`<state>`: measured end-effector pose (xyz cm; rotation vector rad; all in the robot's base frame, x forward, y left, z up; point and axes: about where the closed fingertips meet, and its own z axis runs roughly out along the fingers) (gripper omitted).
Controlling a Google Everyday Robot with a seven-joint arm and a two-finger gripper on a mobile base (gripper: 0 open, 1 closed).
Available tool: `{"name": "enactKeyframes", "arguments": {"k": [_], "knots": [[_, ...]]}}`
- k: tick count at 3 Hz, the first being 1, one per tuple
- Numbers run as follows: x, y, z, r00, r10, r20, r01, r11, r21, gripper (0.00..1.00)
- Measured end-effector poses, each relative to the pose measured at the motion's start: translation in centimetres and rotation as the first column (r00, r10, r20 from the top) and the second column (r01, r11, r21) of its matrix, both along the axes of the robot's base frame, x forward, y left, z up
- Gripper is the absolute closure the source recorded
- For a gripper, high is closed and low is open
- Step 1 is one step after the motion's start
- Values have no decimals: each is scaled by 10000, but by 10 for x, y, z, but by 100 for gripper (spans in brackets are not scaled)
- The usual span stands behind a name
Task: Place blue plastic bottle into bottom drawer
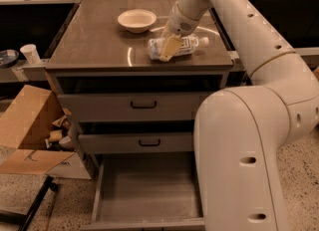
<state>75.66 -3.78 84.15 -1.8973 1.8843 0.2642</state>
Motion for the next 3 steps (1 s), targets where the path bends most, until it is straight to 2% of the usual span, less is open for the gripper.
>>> {"name": "enactKeyframes", "arguments": {"k": [1, 2, 3], "knots": [[-14, 0, 16, 9998, -35, 173, 33, 9999, 105, 96], [-47, -7, 41, 9975, -628, 313, 606, 9959, 669, 100], [-86, -18, 49, 9895, -1436, 156, 1405, 9822, 1243, 100]]}}
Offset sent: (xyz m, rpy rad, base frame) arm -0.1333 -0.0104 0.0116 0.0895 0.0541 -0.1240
